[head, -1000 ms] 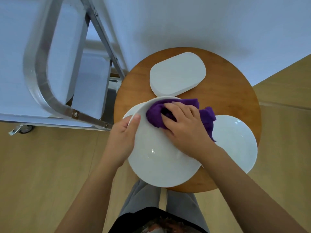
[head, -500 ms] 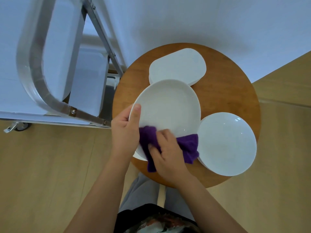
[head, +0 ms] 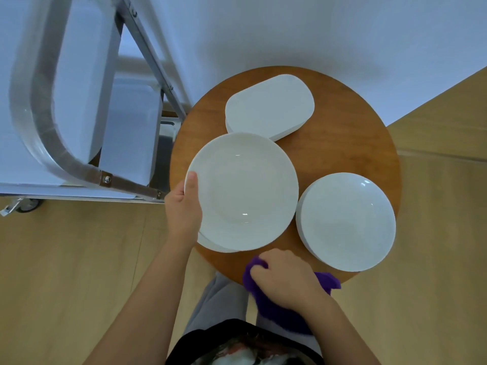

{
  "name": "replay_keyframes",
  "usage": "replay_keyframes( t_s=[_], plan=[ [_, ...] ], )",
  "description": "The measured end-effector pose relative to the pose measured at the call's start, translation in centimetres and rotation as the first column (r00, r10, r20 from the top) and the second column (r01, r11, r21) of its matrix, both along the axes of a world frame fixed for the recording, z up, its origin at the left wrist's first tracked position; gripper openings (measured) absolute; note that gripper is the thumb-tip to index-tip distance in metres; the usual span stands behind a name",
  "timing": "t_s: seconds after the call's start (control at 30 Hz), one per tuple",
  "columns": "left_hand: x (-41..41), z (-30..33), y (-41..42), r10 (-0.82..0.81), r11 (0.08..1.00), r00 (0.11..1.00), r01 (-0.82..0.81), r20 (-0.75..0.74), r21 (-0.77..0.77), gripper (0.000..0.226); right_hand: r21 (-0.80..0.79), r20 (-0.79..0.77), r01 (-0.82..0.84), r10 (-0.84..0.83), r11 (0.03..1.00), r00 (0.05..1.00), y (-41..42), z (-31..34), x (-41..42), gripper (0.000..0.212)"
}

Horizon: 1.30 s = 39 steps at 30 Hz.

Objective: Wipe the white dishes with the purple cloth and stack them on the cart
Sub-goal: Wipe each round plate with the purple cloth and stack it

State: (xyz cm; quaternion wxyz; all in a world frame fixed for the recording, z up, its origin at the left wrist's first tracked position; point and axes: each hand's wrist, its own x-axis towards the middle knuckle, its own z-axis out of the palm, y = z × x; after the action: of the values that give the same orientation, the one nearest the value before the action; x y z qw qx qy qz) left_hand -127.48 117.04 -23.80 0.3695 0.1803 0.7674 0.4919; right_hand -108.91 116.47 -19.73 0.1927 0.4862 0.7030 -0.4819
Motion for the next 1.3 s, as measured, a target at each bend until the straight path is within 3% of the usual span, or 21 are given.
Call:
replay_keyframes(
  t_s=[0.17,0.33,0.47,0.6,0.73,0.87,0.97,1.07,1.17,1.23,1.3],
  plan=[
    [-0.4,-1.5,-0.5,0.038,0.995,0.999,-0.038,-0.002,-0.091,0.033,0.107,0.014,0.241,-0.243,0.965,0.97,-0.2,-2.3,2.0,0.017],
    [-0.8,-2.7,-1.1,0.075,0.978,0.996,-0.081,-0.036,-0.192,0.036,0.184,-0.093,0.538,-0.531,0.822,0.842,0.1,-3.7,2.3,0.023],
    [-2.3,-3.5,-1.9,-0.152,0.951,0.948,0.063,-0.28,-0.303,0.047,0.19,-0.131,0.569,-0.553,0.8,0.823,1.0,-4.2,2.0,0.011],
    [-2.7,-4.9,-2.4,-0.207,0.901,0.897,0.018,-0.391,-0.434,0.043,0.191,-0.156,0.585,-0.564,0.789,0.811,1.9,-4.3,1.7,0.006],
    [-2.5,-6.3,-2.7,-0.302,0.855,0.88,0.08,-0.366,-0.512,0.044,0.168,-0.199,0.616,-0.585,0.77,0.786,2.3,-4.2,1.7,0.012],
    [-1.6,-6.5,-2.6,-0.266,0.856,0.918,0.084,-0.296,-0.51,0.042,0.102,-0.233,0.653,-0.62,0.751,0.749,2.3,-4.0,2.3,0.013],
    [0.9,-4.7,-2.3,-0.28,0.882,0.825,0.019,-0.491,-0.471,0.062,-0.042,-0.283,0.762,-0.739,0.646,0.611,2.4,-3.4,3.4,0.022],
    [5.9,-3.2,-2.0,-0.437,0.896,0.676,0.27,-0.593,-0.351,0.051,-0.183,-0.273,0.837,-0.845,0.516,0.461,2.8,-2.3,5.3,0.022],
    [11.9,-3.0,-0.6,-0.716,0.698,0.562,0.586,-0.415,-0.412,0.03,-0.261,-0.25,0.879,-0.907,0.4,0.339,3.2,-1.2,8.1,0.019],
    [15.1,-3.6,1.1,-0.792,0.604,0.55,0.636,-0.267,-0.481,0.026,-0.286,-0.236,0.892,-0.928,0.351,0.289,3.5,-0.6,10.2,0.017],
    [17.1,-4.2,2.9,-0.791,0.566,0.585,0.588,-0.18,-0.579,0.028,-0.298,-0.216,0.904,-0.944,0.307,0.25,3.9,-0.2,12.3,0.016]
  ],
)
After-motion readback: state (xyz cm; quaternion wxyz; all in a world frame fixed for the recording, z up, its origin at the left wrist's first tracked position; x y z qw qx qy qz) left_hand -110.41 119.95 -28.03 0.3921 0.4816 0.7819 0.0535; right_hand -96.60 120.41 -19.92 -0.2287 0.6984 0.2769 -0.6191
